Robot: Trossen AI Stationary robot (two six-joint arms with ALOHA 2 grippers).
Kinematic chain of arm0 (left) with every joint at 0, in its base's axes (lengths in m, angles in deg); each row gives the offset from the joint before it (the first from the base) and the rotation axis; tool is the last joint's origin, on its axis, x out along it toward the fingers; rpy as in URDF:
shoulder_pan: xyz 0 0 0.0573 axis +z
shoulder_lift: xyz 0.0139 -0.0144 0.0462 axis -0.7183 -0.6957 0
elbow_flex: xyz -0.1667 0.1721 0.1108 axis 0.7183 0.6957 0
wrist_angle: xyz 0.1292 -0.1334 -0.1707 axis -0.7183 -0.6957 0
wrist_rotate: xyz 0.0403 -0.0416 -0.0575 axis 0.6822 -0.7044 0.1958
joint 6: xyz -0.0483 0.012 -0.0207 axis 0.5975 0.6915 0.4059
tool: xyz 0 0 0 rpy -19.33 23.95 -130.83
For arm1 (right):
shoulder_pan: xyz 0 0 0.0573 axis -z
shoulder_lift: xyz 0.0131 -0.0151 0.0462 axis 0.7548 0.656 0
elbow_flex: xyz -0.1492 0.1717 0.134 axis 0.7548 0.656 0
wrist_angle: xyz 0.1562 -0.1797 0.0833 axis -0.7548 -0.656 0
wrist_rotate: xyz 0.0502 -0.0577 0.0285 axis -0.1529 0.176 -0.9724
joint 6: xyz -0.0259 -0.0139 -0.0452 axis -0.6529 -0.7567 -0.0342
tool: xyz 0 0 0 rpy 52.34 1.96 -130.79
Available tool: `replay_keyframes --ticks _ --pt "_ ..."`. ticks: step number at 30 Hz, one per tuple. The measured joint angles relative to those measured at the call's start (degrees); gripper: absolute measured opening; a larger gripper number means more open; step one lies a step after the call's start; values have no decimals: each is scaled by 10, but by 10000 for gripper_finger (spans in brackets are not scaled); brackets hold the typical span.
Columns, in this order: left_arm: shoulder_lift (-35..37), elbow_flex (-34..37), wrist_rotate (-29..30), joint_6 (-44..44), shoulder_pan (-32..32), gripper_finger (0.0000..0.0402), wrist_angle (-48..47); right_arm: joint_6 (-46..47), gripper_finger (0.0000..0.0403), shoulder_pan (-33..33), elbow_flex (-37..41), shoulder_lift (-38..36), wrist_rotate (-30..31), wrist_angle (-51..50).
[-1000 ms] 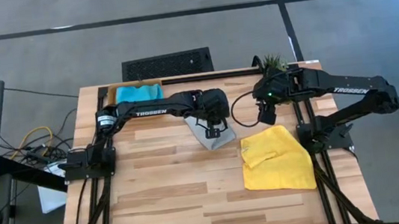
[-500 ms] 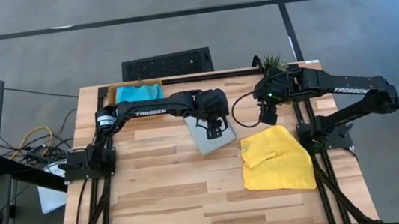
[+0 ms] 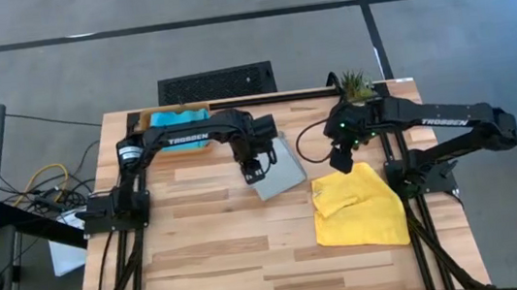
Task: Fold microfiber towels
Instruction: Put the gray microfiber towel into the orange bin
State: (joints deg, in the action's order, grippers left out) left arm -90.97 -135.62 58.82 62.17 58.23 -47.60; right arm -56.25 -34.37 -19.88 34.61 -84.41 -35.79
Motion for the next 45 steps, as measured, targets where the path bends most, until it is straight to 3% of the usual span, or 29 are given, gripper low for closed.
replay_keyframes --ticks 4,8,12,15,18,21,24,28,33,45 --pt "55 56 1 19 2 155 6 7 225 -1 10 -2 0 -5" --pt "132 154 10 84 12 155 55 9 225 -4 11 -5 -1 11" --pt "195 275 -20 227 32 155 168 13 225 0 11 -6 -11 45" --pt "209 349 -49 344 44 155 269 13 225 19 11 -4 -61 80" --pt "210 408 -49 408 49 155 376 6 225 43 11 5 -115 104" --pt "210 454 -50 450 57 155 472 -3 225 61 11 10 -132 111" --pt "210 482 -31 474 70 155 519 -8 225 74 11 13 -135 111" --pt "210 492 27 487 80 155 508 -21 225 84 11 13 -136 111" --pt "202 492 43 485 87 155 543 -35 225 93 11 13 -136 111" --pt "100 488 -23 517 83 155 669 -39 225 98 11 13 -136 100"
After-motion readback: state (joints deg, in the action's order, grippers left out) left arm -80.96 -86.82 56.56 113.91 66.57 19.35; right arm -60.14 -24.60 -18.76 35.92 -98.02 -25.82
